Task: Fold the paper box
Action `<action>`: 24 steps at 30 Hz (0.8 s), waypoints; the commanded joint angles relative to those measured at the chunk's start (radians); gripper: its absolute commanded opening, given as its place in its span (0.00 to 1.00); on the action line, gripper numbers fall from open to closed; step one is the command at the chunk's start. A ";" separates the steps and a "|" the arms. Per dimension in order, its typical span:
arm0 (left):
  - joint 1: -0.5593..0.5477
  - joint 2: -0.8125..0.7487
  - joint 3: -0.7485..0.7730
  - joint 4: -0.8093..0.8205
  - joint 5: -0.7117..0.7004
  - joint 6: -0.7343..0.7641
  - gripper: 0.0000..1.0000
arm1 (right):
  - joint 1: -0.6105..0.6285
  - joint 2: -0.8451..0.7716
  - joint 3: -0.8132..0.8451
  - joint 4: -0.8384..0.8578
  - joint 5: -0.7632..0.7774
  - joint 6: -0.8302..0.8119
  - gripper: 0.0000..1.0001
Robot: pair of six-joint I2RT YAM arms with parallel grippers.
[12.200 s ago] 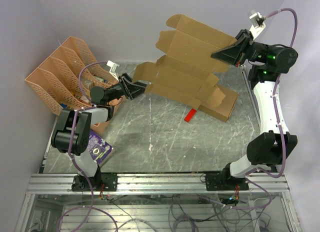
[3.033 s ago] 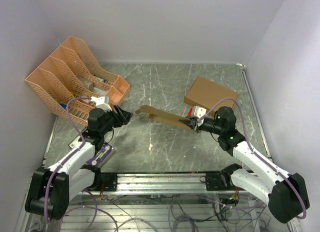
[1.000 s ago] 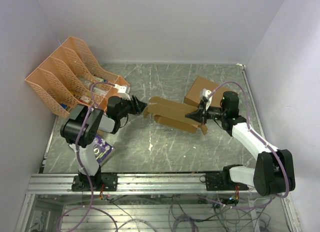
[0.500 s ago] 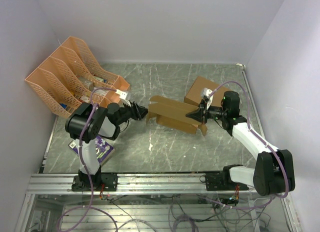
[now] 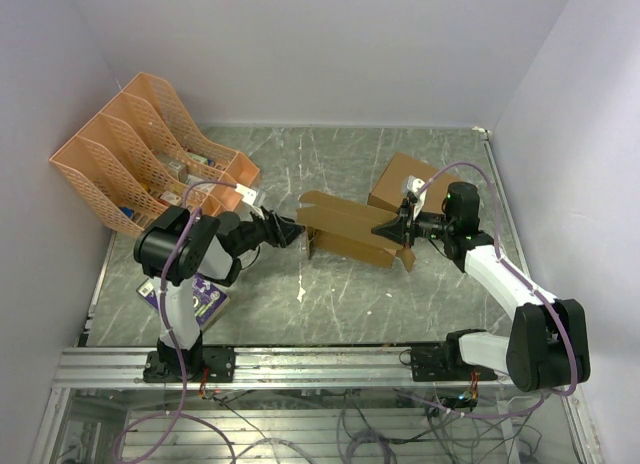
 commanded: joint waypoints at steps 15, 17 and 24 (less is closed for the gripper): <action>-0.085 0.067 -0.105 0.286 -0.113 0.132 0.73 | -0.005 0.014 -0.001 -0.011 0.001 0.011 0.00; -0.098 0.065 -0.108 0.283 -0.150 0.152 0.73 | -0.005 0.014 -0.001 -0.017 -0.001 0.005 0.00; -0.145 0.018 -0.120 0.251 -0.281 0.222 0.72 | -0.005 0.011 -0.009 -0.017 -0.009 0.002 0.00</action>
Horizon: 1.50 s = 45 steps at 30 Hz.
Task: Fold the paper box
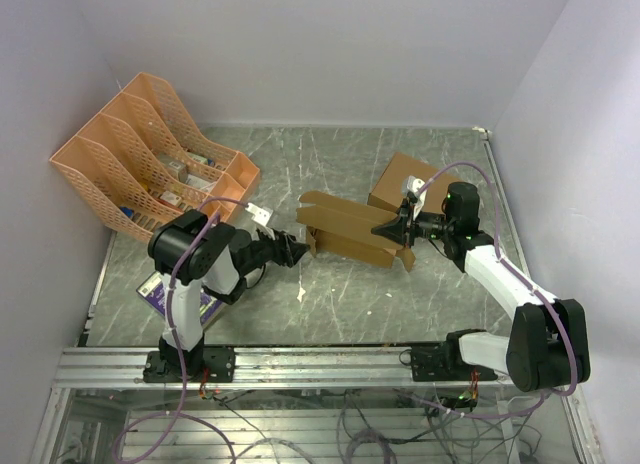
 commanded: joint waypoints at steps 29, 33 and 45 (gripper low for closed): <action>-0.225 -0.010 0.056 0.244 -0.465 0.259 0.73 | 0.015 0.015 -0.021 -0.007 -0.007 0.010 0.00; -0.253 0.003 0.067 0.245 -0.580 0.266 0.72 | 0.016 0.015 -0.021 -0.010 -0.008 0.009 0.00; -0.310 0.026 0.116 0.245 -0.734 0.260 0.65 | 0.024 0.016 -0.024 -0.019 -0.010 0.005 0.00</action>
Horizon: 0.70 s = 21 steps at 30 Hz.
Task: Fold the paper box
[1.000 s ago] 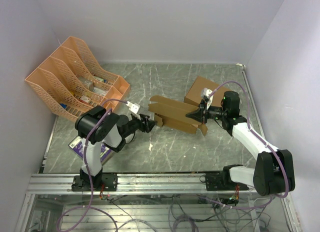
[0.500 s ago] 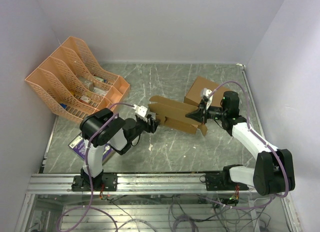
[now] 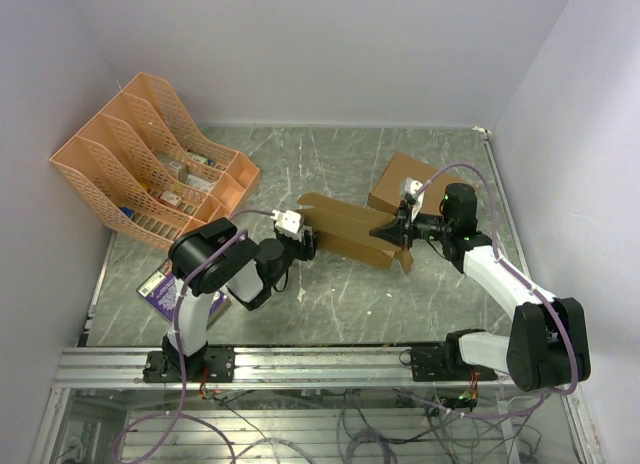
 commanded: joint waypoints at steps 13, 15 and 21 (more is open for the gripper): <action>-0.131 0.032 0.038 0.236 -0.386 0.064 0.09 | 0.011 0.013 -0.008 -0.011 0.000 0.025 0.00; -0.131 0.039 0.035 0.237 -0.397 0.045 0.15 | 0.009 0.012 -0.009 -0.007 0.002 0.031 0.00; -0.133 0.050 0.051 0.237 -0.398 -0.002 0.35 | 0.011 0.007 -0.017 0.006 0.006 0.042 0.00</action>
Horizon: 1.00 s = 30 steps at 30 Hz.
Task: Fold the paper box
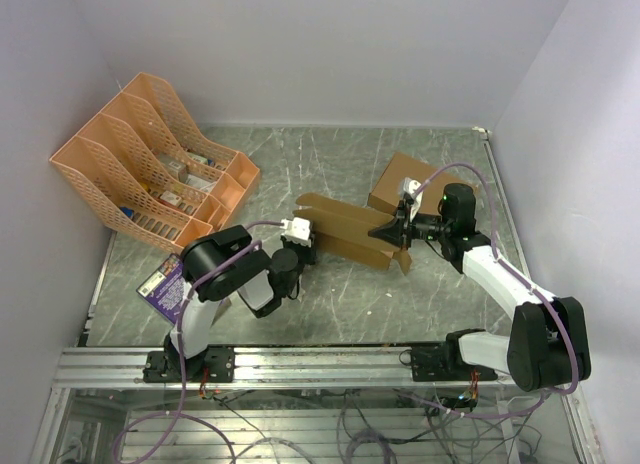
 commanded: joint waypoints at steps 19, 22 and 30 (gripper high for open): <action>-0.025 0.040 0.029 0.232 -0.176 0.027 0.24 | 0.005 0.005 -0.017 0.006 0.017 0.047 0.00; -0.026 0.033 0.025 0.231 -0.167 0.026 0.42 | 0.004 0.007 -0.014 0.009 0.021 0.053 0.00; -0.027 0.010 -0.002 0.231 -0.148 0.025 0.52 | 0.004 0.007 -0.014 0.014 0.027 0.057 0.00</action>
